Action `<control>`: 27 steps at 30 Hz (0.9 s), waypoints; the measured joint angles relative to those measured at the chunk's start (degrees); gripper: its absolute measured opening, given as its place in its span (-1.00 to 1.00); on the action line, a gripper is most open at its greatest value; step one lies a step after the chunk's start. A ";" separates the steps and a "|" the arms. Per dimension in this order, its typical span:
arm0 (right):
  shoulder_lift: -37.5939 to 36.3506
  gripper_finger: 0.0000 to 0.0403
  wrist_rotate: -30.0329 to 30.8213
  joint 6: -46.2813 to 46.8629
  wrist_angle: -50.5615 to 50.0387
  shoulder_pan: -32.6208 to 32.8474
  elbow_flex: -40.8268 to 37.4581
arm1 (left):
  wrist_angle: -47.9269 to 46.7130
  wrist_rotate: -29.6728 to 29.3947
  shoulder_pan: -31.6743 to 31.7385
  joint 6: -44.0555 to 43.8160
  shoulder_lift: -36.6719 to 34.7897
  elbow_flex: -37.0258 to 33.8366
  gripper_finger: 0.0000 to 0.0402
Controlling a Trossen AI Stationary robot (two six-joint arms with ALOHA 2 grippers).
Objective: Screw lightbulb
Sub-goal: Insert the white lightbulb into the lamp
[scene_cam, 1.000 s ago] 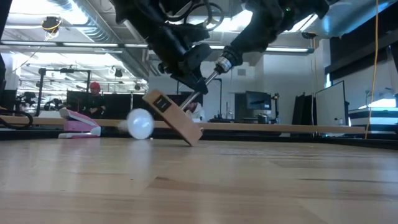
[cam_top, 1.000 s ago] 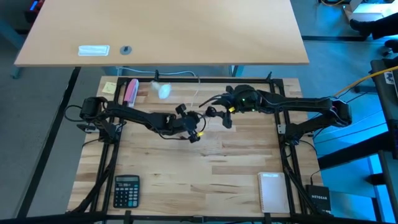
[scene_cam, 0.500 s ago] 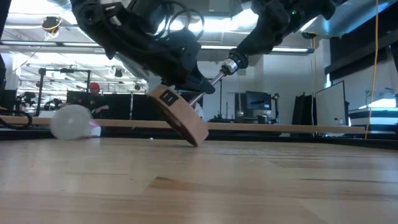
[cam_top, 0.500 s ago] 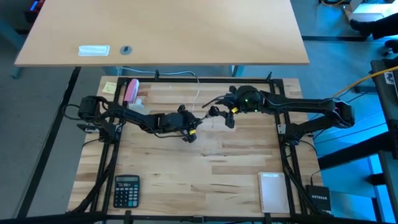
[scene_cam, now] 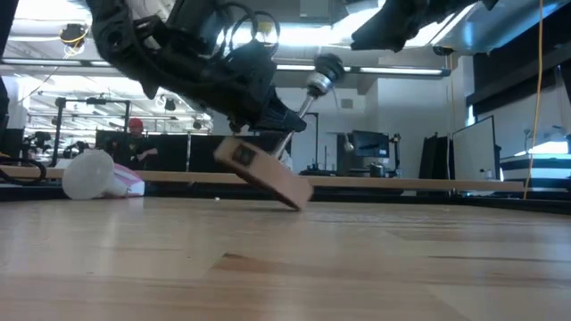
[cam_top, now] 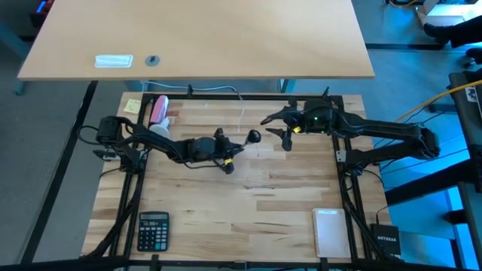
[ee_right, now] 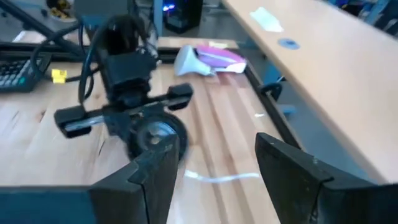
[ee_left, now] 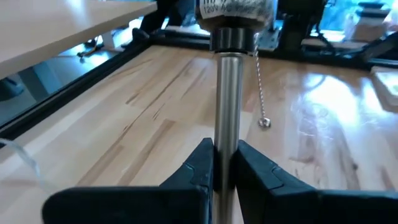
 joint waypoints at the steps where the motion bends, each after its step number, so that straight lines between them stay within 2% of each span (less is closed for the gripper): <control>1: -0.80 0.08 0.36 -0.08 -0.08 0.00 0.00 | 1.90 0.39 0.24 0.02 0.53 -0.23 -0.86; 6: -3.47 0.08 1.16 -0.11 -0.54 0.02 0.02 | 9.06 3.71 1.02 0.03 5.42 -0.12 -0.86; 11: -3.79 0.08 1.14 0.31 -4.01 0.02 0.04 | 9.83 3.58 0.86 0.10 7.76 0.00 -0.86; 13: -3.66 0.08 1.14 0.31 -4.99 0.02 0.04 | 8.82 3.59 0.88 0.03 7.74 -0.12 -0.80; 21: -2.70 0.08 0.73 0.36 -6.64 0.02 0.04 | -2.19 3.84 1.25 -1.73 7.34 0.99 -0.39; 23: -2.46 0.08 0.53 0.34 -6.25 0.02 0.04 | -8.11 3.84 1.26 -3.00 6.53 1.22 -0.29; 27: -2.40 0.08 0.09 0.32 -6.72 0.02 0.04 | -19.87 4.50 1.15 -4.88 -0.52 2.08 -0.12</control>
